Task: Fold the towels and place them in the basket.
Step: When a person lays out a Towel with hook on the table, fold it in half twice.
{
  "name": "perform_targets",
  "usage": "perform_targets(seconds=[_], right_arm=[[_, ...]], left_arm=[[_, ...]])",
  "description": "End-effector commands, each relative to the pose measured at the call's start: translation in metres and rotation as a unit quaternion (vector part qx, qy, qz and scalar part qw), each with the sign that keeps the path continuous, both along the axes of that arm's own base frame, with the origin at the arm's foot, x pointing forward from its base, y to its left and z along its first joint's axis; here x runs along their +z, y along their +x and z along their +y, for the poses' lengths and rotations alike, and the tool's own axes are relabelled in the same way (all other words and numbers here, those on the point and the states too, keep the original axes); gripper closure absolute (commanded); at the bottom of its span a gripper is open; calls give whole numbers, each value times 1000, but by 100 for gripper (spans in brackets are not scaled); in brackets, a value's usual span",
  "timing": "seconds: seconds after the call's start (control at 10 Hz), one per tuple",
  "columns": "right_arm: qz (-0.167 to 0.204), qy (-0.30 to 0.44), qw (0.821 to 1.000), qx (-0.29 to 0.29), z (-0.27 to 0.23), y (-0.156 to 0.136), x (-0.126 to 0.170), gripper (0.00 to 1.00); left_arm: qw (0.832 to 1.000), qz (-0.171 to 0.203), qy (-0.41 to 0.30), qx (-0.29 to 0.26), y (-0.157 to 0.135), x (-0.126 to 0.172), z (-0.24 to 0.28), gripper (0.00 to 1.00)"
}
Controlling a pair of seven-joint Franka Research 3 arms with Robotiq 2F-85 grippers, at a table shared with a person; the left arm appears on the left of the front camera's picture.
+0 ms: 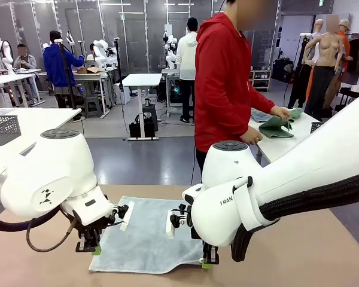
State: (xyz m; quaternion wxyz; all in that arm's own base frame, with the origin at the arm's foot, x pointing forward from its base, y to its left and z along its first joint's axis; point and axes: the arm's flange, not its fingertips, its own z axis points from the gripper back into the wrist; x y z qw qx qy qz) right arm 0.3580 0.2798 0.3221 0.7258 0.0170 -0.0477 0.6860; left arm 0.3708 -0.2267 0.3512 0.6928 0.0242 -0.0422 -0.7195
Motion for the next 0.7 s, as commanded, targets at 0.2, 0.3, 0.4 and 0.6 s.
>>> perform_targets(seconds=[0.2, 0.3, 0.4, 0.6], right_arm=[[-5, 3, 1000, 1, 1, 1, 2, 100], [-5, 3, 1000, 1, 1, 1, 2, 100], [-5, 3, 1000, 1, 1, 1, 2, 100], [-5, 3, 1000, 1, 1, 1, 2, 100]], left_arm=[[1000, 25, -6, 11, -3, -21, 21, 80], [999, 31, -5, 13, -3, -27, 22, 80], [999, 38, -5, 14, -4, -31, 23, 66], [999, 34, -6, 11, -4, -37, 26, 70]])
